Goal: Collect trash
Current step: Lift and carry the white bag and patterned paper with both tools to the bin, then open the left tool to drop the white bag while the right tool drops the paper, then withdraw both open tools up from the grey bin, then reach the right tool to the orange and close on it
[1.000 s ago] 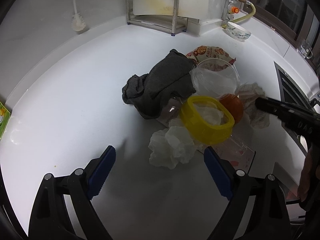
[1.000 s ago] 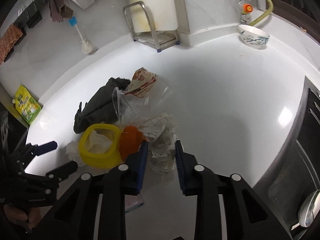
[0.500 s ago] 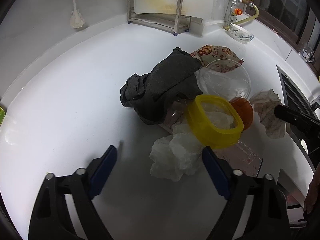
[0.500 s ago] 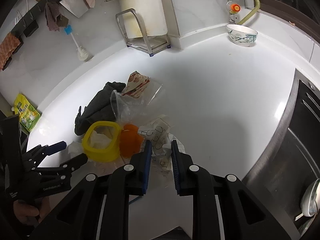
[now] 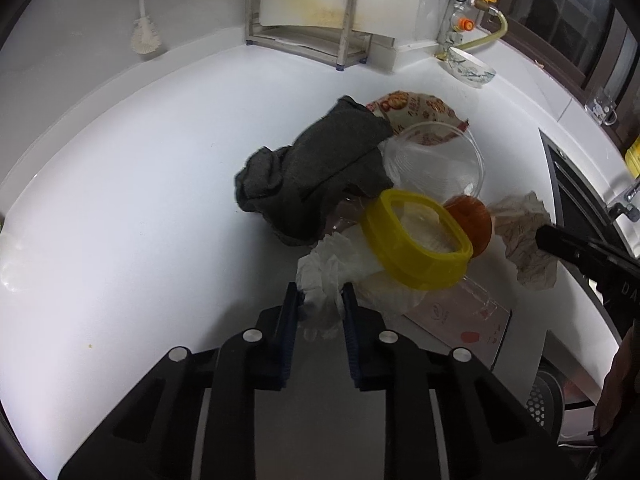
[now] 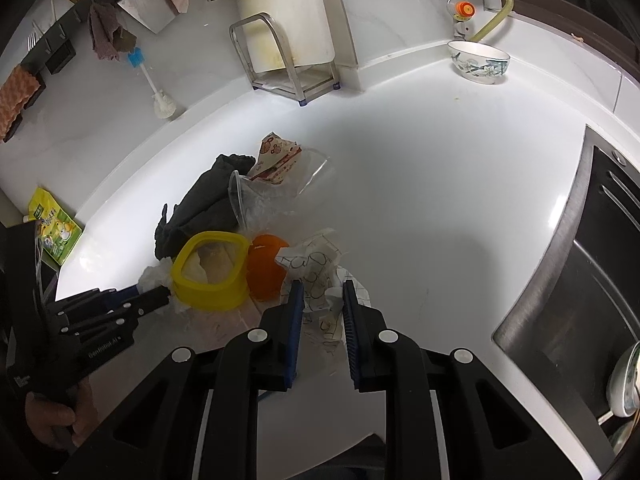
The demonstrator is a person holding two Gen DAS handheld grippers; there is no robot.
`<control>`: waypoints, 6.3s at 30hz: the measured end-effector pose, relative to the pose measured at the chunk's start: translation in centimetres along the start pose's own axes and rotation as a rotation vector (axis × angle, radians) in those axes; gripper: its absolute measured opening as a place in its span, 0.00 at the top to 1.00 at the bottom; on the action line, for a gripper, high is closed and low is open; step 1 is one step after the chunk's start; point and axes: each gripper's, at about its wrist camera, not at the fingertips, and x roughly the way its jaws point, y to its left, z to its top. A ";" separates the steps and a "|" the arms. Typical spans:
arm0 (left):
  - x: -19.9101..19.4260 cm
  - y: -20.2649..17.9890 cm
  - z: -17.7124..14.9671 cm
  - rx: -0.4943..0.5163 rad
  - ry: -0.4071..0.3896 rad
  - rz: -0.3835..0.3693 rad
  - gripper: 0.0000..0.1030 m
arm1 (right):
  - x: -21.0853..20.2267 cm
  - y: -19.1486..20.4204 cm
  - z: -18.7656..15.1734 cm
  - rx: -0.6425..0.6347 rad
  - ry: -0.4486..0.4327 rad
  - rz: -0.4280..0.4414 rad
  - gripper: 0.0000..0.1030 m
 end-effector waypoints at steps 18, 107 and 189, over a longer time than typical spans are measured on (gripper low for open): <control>-5.0 0.3 -0.2 0.014 -0.059 0.032 0.79 | -4.0 1.1 -2.6 0.033 -0.043 -0.019 0.81; -10.2 -16.0 -19.7 -0.152 0.048 0.185 0.43 | -12.6 -7.3 -20.9 -0.099 0.189 0.154 0.56; -4.1 -0.8 -1.6 -0.131 -0.044 0.131 0.13 | 5.0 2.4 1.7 -0.112 0.023 0.041 0.38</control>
